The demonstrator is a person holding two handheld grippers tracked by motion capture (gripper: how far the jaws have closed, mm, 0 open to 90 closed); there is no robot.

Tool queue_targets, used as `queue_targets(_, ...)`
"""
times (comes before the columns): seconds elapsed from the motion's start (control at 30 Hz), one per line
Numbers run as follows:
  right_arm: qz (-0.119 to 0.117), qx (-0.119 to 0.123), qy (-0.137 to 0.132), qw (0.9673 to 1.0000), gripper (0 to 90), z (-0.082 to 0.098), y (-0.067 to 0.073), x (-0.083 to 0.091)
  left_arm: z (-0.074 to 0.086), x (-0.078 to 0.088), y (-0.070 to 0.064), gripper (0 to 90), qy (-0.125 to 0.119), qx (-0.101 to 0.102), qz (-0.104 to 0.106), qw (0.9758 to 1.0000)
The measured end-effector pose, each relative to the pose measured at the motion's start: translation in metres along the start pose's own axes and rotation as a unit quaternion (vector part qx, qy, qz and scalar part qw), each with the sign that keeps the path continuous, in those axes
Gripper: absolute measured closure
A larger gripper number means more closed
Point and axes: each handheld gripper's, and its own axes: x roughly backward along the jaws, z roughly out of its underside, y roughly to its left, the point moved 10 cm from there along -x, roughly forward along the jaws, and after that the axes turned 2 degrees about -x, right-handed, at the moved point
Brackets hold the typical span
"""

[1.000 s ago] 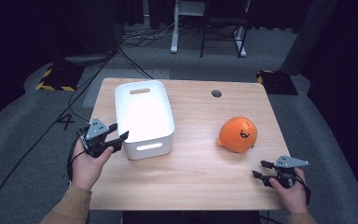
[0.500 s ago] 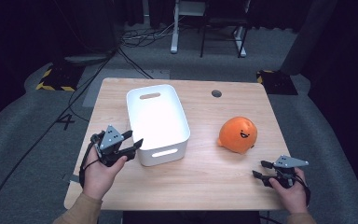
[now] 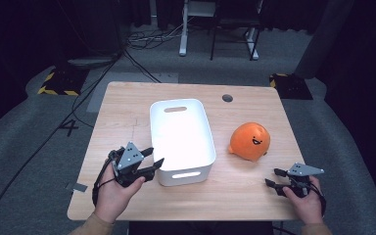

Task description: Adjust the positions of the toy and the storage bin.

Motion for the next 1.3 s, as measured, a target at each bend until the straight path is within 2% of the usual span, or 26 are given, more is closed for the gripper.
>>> queue_targets(0.07, 0.0, 0.0, 0.0, 1.0, 37.8, 0.0, 0.0, 0.0, -0.001, -0.001, -0.009, 49.6, -0.001, -0.007, 0.008, 0.9999)
queue_targets(0.37, -0.001, 0.001, 0.001, 1.0, 37.8, 0.0, 0.0, 0.0, -0.002, 0.0, -0.032, 49.6, 0.004, -0.025, 0.026, 0.9993)
queue_targets(0.53, -0.001, 0.001, 0.001, 1.0, 37.8, 0.0, 0.0, 0.0, -0.002, 0.002, -0.043, 49.6, 0.002, -0.029, 0.037, 0.9989)
queue_targets(0.57, -0.001, 0.001, 0.001, 1.0, 37.8, 0.0, 0.0, 0.0, -0.002, 0.004, -0.048, 50.0, 0.002, -0.028, 0.044, 0.9986)
queue_targets(0.6, -0.001, 0.001, 0.001, 1.0, 37.8, 0.0, 0.0, 0.0, -0.002, 0.004, -0.048, 50.1, 0.002, -0.028, 0.044, 0.9986)
queue_targets(0.63, -0.001, 0.001, 0.001, 1.0, 37.8, 0.0, 0.0, 0.0, -0.002, 0.006, -0.052, 50.2, 0.003, -0.039, 0.048, 0.9981)
queue_targets(0.83, 0.0, 0.001, 0.001, 1.0, 37.8, 0.0, 0.0, 0.0, 0.002, 0.015, -0.062, 52.0, 0.009, -0.045, 0.066, 0.9967)
queue_targets(0.93, -0.001, 0.001, 0.001, 1.0, 37.8, 0.0, 0.0, 0.0, 0.004, 0.019, -0.059, 50.7, 0.013, -0.043, 0.067, 0.9967)
queue_targets(1.0, 0.0, 0.001, 0.001, 1.0, 37.8, 0.0, 0.0, 0.0, 0.004, 0.021, -0.054, 42.3, 0.015, -0.035, 0.057, 0.9976)
queue_targets(1.07, 0.0, 0.0, 0.001, 1.0, 37.8, 0.0, 0.0, 0.0, 0.003, 0.023, -0.048, 40.1, 0.012, -0.033, 0.043, 0.9984)
queue_targets(1.1, 0.0, 0.0, 0.0, 1.0, 37.8, 0.0, 0.0, 0.0, -0.001, 0.023, -0.04, 36.2, 0.004, -0.03, 0.03, 0.9991)
queue_targets(1.17, 0.0, 0.0, 0.0, 1.0, 37.8, 0.0, 0.0, 0.0, -0.002, 0.021, -0.036, 33.3, 0.002, -0.024, 0.026, 0.9994)
queue_targets(1.2, 0.001, -0.001, -0.001, 1.0, 37.8, 0.0, 0.0, 0.0, -0.002, 0.015, -0.026, 32.3, 0.005, -0.013, 0.017, 0.9998)
queue_targets(1.23, 0.0, 0.001, 0.001, 1.0, 37.8, 0.0, 0.0, 0.0, -0.002, 0.015, -0.026, 31.7, 0.005, -0.013, 0.017, 0.9998)
queue_targets(1.27, -0.001, 0.0, 0.001, 1.0, 37.8, 0.0, 0.0, 0.0, 0.0, 0.008, -0.019, 30.1, 0.007, 0.0, 0.015, 0.9999)
queue_targets(1.3, -0.001, 0.0, 0.001, 1.0, 37.8, 0.0, 0.0, 0.0, 0.0, 0.008, -0.019, 28.8, 0.007, 0.0, 0.015, 0.9999)
